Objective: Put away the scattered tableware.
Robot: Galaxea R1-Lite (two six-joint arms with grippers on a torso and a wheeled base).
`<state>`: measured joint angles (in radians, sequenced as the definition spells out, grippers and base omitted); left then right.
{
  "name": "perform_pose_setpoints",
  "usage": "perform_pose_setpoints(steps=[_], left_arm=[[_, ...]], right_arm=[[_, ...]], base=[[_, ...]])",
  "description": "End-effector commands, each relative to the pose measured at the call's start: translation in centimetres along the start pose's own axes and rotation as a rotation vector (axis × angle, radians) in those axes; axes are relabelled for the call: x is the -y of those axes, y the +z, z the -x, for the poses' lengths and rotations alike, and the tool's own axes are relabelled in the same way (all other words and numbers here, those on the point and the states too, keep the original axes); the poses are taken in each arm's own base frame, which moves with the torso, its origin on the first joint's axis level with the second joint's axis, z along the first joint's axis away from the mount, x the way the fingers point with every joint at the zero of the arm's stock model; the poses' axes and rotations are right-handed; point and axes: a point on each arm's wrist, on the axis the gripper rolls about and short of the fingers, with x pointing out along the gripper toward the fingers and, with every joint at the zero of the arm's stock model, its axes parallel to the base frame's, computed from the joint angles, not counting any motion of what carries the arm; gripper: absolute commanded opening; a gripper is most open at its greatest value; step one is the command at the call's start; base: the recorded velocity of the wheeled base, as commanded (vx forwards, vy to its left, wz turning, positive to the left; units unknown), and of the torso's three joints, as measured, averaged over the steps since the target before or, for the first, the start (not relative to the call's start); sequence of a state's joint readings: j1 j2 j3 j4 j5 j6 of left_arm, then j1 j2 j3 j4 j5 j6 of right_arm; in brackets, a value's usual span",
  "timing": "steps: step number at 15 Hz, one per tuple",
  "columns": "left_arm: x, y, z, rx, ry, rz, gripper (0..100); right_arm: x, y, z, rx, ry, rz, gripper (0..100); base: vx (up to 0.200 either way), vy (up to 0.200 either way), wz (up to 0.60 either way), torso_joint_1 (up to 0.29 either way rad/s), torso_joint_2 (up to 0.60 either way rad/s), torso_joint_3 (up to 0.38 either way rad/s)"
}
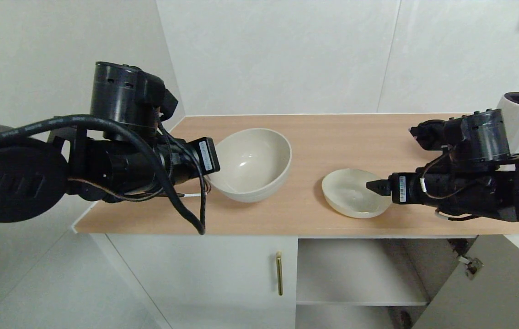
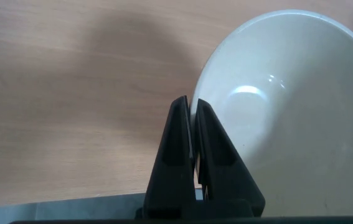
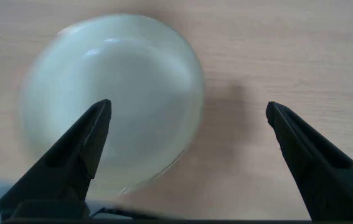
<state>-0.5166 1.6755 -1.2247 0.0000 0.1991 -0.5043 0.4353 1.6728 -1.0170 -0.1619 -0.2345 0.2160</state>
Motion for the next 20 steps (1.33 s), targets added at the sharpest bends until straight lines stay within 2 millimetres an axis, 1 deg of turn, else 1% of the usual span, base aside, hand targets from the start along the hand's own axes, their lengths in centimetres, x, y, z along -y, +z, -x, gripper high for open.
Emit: perform_pose_setpoints(steps=[1, 9, 10, 17, 20], left_arm=[[0.00, 0.12, 0.32, 0.006, -0.004, 0.002, 0], [0.00, 0.09, 0.27, 0.005, -0.003, 0.001, 0], [0.00, 0.09, 0.27, 0.005, -0.003, 0.001, 0], [0.01, 0.15, 0.38, 0.008, -0.004, 0.002, 0], [0.02, 0.20, 0.49, 0.010, -0.007, 0.007, 0]], right_arm=[[-0.10, -0.87, -1.84, -0.045, -0.022, 0.009, 100], [-0.05, -0.80, -2.22, -0.044, -0.026, -0.022, 100], [-0.06, -0.76, -2.21, -0.043, -0.026, -0.022, 0], [-0.09, -0.59, -1.97, -0.035, -0.020, -0.032, 0], [-0.16, -0.26, -1.27, -0.018, -0.009, -0.043, 0]], base=[[0.000, 0.000, 0.00, 0.000, 0.00, 0.000], [0.000, 0.000, 0.00, 0.000, 0.00, 0.000], [0.000, 0.000, 0.00, 0.000, 0.00, 0.000], [0.000, 0.000, 0.00, 0.000, 0.00, 0.000], [0.000, 0.000, 0.00, 0.000, 0.00, 0.000]])
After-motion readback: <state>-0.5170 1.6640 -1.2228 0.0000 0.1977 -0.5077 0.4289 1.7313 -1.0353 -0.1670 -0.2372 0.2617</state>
